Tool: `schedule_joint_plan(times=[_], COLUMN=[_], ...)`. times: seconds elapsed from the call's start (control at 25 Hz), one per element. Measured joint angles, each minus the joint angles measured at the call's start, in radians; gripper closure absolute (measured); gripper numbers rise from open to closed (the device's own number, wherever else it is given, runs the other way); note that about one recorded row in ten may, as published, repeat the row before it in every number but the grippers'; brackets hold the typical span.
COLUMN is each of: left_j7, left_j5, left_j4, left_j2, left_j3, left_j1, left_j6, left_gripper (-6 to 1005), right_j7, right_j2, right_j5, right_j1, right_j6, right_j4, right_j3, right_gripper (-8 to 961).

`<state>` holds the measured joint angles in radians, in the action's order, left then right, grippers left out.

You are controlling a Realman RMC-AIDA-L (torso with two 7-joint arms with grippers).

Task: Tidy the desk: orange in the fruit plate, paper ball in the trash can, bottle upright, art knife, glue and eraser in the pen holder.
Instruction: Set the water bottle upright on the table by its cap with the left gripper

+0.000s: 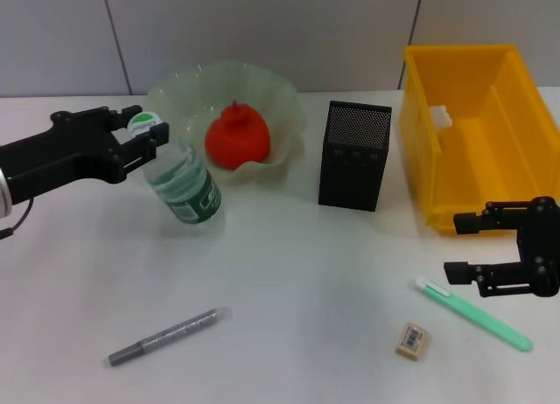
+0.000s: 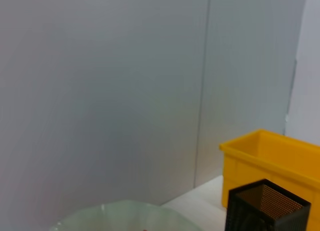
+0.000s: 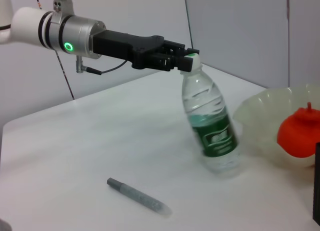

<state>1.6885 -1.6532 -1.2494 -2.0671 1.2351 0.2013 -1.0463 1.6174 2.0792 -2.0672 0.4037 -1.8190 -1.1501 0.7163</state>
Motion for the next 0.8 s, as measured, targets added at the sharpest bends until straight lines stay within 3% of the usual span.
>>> schedule_joint_plan(times=[0.12, 0.8], left_j7=[-0.013, -0.029], left_j5=[0.035, 0.054], left_j4=[0.002, 0.029], left_j2=[0.001, -0.002], left_j3=[-0.021, -0.027], left_j1=[-0.026, -0.015], left_j6=[-0.011, -0.030], left_gripper=[571, 572], right_j7=[0.000, -0.003], right_j2=[0.000, -0.001], right_j5=[0.000, -0.001], right_j1=[0.009, 0.021], right_j6=[0.000, 0.004], right_j4=[0.006, 0.022], right_j3=[0.000, 0.000], right_gripper=[208, 209])
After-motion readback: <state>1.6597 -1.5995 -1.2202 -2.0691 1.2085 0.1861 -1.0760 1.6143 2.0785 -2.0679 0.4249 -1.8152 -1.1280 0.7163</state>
